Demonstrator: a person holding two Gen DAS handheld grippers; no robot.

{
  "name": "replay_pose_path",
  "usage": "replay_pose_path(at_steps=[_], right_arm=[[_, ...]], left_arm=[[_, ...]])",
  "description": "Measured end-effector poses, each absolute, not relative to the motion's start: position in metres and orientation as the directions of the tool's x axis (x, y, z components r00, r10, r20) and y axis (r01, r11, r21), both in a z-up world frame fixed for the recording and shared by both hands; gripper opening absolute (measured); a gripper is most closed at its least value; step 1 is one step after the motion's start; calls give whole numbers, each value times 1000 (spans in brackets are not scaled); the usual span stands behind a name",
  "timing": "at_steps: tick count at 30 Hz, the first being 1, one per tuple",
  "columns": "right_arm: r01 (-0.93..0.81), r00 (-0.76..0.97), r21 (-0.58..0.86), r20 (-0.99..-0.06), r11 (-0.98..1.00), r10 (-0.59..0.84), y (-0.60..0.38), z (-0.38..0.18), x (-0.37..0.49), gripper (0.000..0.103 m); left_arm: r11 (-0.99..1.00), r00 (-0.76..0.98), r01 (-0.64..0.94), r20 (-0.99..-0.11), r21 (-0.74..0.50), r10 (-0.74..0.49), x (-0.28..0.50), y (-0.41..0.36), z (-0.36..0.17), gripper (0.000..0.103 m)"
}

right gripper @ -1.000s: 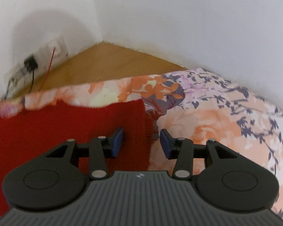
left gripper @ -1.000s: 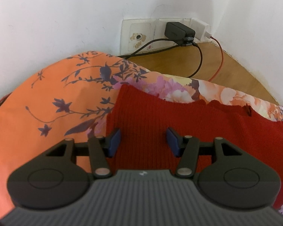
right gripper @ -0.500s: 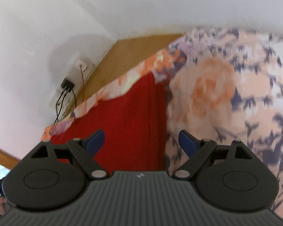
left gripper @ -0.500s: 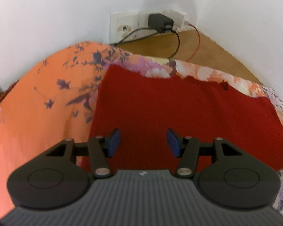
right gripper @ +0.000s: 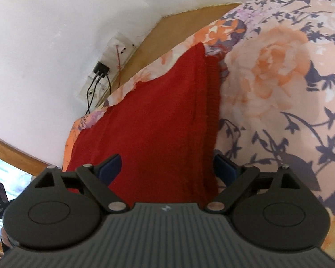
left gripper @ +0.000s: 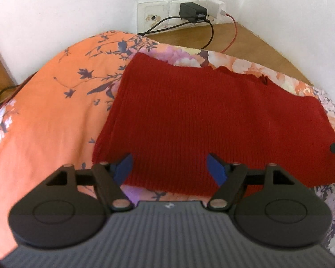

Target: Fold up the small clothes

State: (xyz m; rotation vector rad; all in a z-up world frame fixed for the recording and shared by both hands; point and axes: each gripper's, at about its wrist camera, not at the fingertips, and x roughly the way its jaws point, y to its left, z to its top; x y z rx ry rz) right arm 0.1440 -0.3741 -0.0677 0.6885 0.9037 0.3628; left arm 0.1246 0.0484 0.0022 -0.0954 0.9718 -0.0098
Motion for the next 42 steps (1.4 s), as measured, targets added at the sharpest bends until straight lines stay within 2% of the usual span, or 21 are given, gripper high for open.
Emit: replay_pose_path(at_steps=[8, 11, 14, 16, 19, 23, 30, 36, 42], right_arm=[[-19, 594, 730, -542, 684, 595, -368, -76, 154, 95], [-10, 606, 746, -525, 665, 598, -370, -78, 153, 91], [23, 630, 763, -513, 646, 583, -378, -82, 148, 74], [42, 644, 769, -509, 637, 572, -383, -84, 143, 56], [37, 666, 769, -496, 639, 558, -384, -80, 138, 42], [13, 711, 782, -445, 623, 544, -378, -65, 132, 38], [-33, 742, 756, -420, 654, 523, -349, -24, 131, 35], [-85, 743, 774, -370, 627, 557, -320, 7, 130, 33], [-132, 733, 745, -371, 654, 570, -280, 39, 133, 31]], left_arm=[[996, 553, -61, -833, -61, -17, 114, 40, -1, 75], [997, 557, -67, -831, -44, 1, 110, 40, -1, 75], [997, 557, -70, -831, -30, 14, 108, 44, 0, 75], [997, 554, -69, -832, -30, 13, 108, 47, 2, 75], [998, 559, -52, -829, -23, 10, 109, 51, 5, 75], [1000, 563, -21, -826, -7, 6, 111, 58, 8, 75], [1000, 574, 11, -818, -25, -27, 112, 77, 13, 75], [999, 586, 26, -809, -37, -46, 112, 96, 17, 75], [998, 600, 53, -798, -35, -60, 113, 116, 21, 75]])
